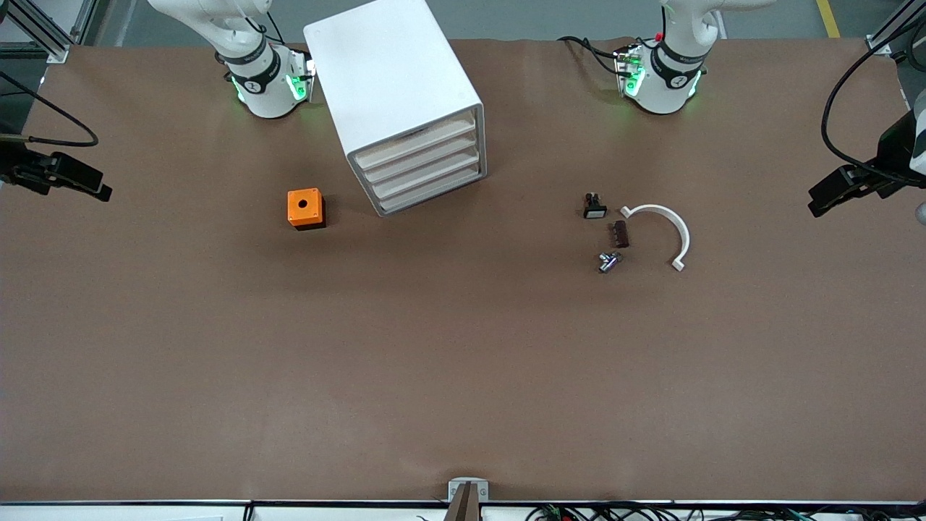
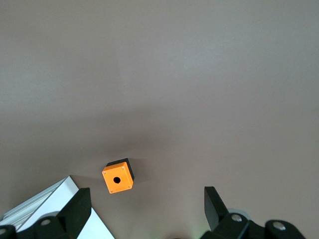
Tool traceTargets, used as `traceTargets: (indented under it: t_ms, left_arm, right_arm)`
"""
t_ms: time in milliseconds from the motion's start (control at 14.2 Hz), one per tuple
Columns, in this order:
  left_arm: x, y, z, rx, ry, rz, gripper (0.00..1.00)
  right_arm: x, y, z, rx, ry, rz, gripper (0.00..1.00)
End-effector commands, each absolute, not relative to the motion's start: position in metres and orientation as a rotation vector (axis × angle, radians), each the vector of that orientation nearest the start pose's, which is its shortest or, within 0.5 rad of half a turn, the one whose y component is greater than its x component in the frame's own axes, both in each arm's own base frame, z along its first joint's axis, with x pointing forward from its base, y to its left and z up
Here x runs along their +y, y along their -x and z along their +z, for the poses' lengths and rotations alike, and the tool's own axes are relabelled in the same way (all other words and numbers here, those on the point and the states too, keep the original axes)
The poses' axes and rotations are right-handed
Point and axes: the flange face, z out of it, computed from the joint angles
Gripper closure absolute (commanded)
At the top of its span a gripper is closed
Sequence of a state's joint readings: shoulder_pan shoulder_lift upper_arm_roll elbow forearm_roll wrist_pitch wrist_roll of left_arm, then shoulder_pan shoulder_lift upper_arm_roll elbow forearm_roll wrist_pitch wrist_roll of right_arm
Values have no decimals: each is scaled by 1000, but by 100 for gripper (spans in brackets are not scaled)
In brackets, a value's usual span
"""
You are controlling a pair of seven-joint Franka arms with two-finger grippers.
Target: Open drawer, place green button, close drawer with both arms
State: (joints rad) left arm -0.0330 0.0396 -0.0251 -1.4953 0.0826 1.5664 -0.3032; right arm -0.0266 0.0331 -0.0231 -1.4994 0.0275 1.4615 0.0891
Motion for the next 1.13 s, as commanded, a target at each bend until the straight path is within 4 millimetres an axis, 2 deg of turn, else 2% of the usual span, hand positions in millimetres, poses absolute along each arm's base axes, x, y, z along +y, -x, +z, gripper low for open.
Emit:
traceTargets:
  t_ms: [0,141,423,564,635,846,1058]
  left_arm:
    - [-10,-561,639,-335,3071,-71,0]
    - [-8,-560,639,-295,3078,-55,0]
    - [-19,-560,639,-292,3100,-52,0]
    - [-35,-555,640,-253,3115,-31,0]
    - [-42,-552,636,-233,3114,-10,0]
    - [-42,-526,640,-218,3108,-15,0]
    - [-42,-517,642,-155,3109,-5,0]
  right_arm:
    - [-28,-553,637,205,3115,96,0]
    - [-28,-553,637,204,3119,96,0]
    - [-27,-553,638,197,3123,87,0]
    - [-28,-553,638,197,3121,84,0]
    - [-28,-554,638,198,3123,79,0]
    - [-28,-554,639,155,3126,70,0]
    - [-29,-554,639,47,3130,69,0]
